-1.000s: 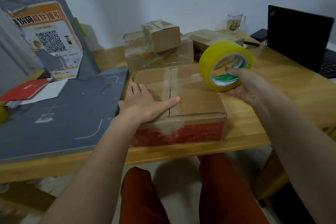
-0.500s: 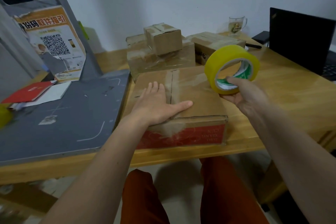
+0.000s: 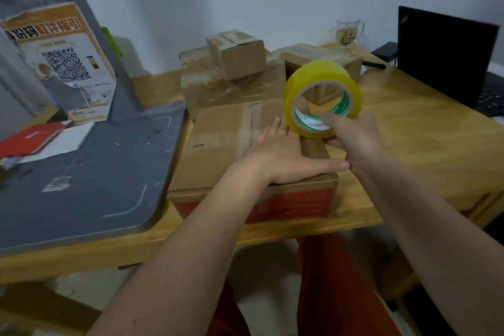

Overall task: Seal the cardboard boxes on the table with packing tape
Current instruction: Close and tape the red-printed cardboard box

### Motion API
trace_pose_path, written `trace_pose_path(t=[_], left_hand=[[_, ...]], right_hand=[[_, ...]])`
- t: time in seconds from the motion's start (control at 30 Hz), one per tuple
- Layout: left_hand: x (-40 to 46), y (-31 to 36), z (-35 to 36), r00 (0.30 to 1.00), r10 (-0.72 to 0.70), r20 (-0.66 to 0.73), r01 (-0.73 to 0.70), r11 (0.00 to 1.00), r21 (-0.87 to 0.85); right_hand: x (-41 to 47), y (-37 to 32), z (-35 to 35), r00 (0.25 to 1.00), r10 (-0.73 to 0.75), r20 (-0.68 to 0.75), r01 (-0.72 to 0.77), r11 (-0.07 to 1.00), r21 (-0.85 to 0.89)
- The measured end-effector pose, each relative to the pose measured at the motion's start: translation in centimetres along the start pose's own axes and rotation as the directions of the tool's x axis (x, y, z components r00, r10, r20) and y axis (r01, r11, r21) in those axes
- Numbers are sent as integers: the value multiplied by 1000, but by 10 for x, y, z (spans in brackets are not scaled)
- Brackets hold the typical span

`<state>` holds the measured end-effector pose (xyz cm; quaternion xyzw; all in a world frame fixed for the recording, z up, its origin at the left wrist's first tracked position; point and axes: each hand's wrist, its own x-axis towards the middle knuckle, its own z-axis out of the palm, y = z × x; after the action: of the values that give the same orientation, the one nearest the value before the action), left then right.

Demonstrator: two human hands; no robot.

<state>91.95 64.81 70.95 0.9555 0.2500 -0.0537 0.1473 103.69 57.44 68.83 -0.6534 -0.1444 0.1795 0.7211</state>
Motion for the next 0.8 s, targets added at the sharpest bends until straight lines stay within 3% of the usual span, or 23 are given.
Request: trace_pose_path(t=[0.07,0.13,0.23,0.3,0.47,0.57,0.63,0.7,0.8], left_hand=[[1,-1,0,1000,-28,10,28,1000,12],[3,-1,1,998,-62,17,61,998,23],[4,0,3,996,-85,34,83,996,39],[5,0,3,995,-93,45,92,995,36],[1,1,3,996,-75,42,74,997,25],[-9,-9,-16,996,1,88,11,992,-125],[-14,-33,-35,993,-96,-69,77,970,-232],[-17,-68,-42,931,-316,-182,279,939,-201],[-24,-111,-28,849,-523,-81,505,846,-169]], right_hand=[[4,-5,-2,999,17,34,-17,1000,5],[12,-10,-12,987,126,98,-137,984,115],[16,0,-32,913,348,213,-406,818,406],[13,21,-41,856,447,261,-517,713,474],[5,36,-44,862,432,264,-506,739,445],[4,33,-45,869,429,246,-494,763,416],[3,31,-44,868,436,237,-496,781,379],[0,29,-41,868,440,228,-495,800,339],[-5,28,-33,861,449,240,-503,822,267]])
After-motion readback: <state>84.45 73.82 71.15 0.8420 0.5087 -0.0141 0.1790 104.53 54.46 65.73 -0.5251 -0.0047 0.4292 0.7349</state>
